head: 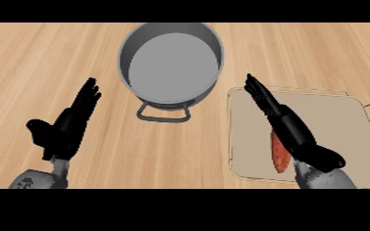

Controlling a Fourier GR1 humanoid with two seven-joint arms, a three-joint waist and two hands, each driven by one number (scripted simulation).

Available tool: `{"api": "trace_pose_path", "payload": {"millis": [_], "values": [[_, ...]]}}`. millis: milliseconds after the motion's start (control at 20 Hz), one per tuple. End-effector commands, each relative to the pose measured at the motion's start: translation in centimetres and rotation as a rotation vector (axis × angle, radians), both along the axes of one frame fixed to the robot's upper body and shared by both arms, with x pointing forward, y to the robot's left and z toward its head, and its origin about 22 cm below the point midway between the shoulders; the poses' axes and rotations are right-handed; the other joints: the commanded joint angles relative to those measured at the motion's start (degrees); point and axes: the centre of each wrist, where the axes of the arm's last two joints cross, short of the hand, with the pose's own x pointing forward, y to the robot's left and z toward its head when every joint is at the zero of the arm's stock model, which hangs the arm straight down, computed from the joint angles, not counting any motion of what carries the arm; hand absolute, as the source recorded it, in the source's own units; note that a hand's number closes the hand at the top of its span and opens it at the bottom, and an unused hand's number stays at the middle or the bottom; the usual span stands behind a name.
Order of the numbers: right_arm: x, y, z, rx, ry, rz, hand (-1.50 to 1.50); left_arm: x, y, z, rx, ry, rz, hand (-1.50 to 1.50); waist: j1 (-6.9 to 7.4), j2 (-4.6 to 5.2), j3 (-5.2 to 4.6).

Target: Pick the sweet potato from the tray and place it in the pot

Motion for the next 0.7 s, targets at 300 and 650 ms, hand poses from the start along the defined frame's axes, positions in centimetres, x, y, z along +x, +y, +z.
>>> {"api": "trace_pose_path", "payload": {"millis": [300,650], "values": [[-0.2,-11.4,-0.6,-0.528,0.098,-0.709,1.5,-1.5,7.8,-0.5,0.284,0.153,0.26,0.0,-4.3,1.0,-2.41],[-1.8,-5.2,-2.2,-0.274,-0.099,-1.274,-1.5,-1.1,8.9,-0.3,0.314,0.278,0.337,0.0,-4.04,-0.1,-0.77]]}}
